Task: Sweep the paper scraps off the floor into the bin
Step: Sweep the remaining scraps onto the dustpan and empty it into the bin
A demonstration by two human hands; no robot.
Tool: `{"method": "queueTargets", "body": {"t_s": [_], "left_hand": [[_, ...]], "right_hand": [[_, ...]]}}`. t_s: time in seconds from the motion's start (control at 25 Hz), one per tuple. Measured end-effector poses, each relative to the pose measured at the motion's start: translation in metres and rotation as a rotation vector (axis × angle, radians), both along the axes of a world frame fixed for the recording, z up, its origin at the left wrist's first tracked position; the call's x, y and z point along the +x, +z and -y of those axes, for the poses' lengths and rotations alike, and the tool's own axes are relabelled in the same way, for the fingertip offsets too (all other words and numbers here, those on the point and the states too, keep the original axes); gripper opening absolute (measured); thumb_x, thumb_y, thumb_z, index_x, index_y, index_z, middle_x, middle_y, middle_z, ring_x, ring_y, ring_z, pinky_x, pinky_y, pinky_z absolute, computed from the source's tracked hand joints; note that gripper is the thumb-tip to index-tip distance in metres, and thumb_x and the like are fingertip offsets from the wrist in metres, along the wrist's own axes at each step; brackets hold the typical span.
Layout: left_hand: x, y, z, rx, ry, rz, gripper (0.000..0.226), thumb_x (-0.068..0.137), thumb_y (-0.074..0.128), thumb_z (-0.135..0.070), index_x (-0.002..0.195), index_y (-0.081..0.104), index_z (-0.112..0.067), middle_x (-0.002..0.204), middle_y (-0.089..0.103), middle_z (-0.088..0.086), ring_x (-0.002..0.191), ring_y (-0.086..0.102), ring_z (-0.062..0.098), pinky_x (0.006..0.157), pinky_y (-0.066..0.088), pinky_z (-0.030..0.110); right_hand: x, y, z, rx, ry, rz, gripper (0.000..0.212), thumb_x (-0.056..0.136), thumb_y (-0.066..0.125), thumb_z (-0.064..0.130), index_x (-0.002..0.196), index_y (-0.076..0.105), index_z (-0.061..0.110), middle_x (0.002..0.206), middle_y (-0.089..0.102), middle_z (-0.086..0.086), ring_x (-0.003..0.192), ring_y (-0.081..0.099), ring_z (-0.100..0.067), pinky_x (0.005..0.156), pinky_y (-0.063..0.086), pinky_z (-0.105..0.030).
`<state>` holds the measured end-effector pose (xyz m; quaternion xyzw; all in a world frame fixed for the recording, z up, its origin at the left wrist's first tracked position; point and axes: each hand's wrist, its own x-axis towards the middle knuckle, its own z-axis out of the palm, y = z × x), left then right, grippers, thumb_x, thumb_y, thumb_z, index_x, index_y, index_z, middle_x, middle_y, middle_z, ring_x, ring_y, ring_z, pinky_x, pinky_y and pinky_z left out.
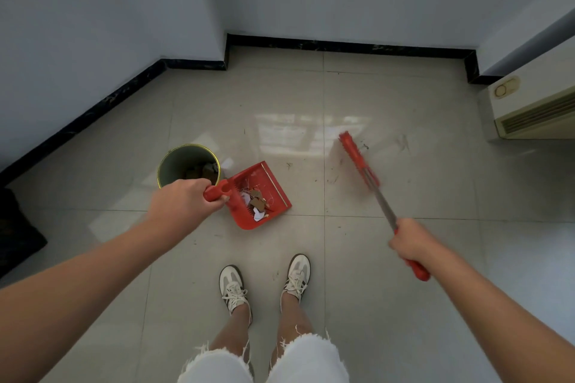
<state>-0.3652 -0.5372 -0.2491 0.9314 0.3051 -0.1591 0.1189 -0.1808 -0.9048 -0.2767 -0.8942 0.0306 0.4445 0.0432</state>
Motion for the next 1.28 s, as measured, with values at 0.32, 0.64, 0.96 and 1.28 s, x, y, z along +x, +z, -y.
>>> {"method": "queueTargets", "body": {"t_s": [0.32,0.64,0.96,1.28], "left_hand": [[-0.016,-0.019,-0.006,0.023,-0.019,0.063,0.048,0.08,0.065,-0.054,0.054,0.037,-0.027,0.046,0.036,-0.006,0.051,0.044,0.025,0.046,0.023,0.026],[-0.038,-0.012,-0.017,-0.031,0.051,-0.012,0.044,0.081,0.06,-0.06,0.059,0.042,-0.026,0.055,0.044,-0.008,0.06,0.051,0.022,0.051,0.032,0.027],[-0.064,0.055,0.015,-0.046,0.149,0.105,0.049,0.081,0.06,-0.061,0.06,0.045,-0.019,0.055,0.046,-0.005,0.061,0.05,0.02,0.049,0.028,0.029],[-0.147,0.14,0.013,-0.029,0.403,0.417,0.058,0.074,0.054,-0.078,0.072,0.057,-0.021,0.052,0.046,0.0,0.052,0.045,0.016,0.051,0.039,0.034]], "right_hand": [[-0.088,-0.018,-0.043,0.066,0.309,-0.281,0.029,0.085,0.044,0.003,0.113,0.047,0.008,0.079,0.051,-0.005,0.066,0.055,-0.022,0.049,0.045,-0.028],[-0.069,0.1,0.016,0.244,-0.081,-0.445,0.058,0.08,0.053,0.003,0.12,0.052,0.045,0.051,0.042,-0.001,0.038,0.037,-0.012,0.037,0.034,-0.019],[-0.043,0.132,0.042,0.287,-0.084,-0.178,0.06,0.081,0.054,-0.004,0.124,0.049,0.038,0.048,0.04,-0.005,0.035,0.035,-0.013,0.036,0.034,-0.018],[-0.014,0.107,0.044,0.233,-0.234,-0.149,0.028,0.084,0.05,-0.013,0.102,0.058,0.007,0.046,0.041,-0.006,0.025,0.034,-0.01,0.032,0.031,-0.013]]}}
